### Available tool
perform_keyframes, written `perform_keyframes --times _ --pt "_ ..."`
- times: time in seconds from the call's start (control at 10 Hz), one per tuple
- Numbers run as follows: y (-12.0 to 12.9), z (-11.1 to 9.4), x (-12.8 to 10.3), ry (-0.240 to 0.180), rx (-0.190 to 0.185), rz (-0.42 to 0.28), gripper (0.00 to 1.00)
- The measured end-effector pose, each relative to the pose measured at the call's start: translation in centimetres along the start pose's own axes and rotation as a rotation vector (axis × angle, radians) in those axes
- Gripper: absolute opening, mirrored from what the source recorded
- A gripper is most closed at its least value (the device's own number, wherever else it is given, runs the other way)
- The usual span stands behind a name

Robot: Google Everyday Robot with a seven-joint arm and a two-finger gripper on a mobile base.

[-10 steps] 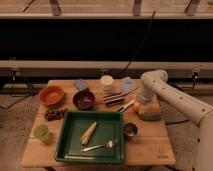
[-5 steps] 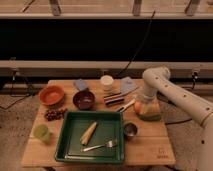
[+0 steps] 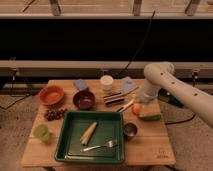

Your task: Place apple in metal cup

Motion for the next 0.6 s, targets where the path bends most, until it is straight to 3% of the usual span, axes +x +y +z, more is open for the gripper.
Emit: perform_keyframes --times 0.2,0.6 --pt "2.3 -1.0 -2.2 -0.025 -0.016 -0.042 0.0" --pt "5.6 -1.0 -5.7 -0.026 -0.035 -0.141 0.0"
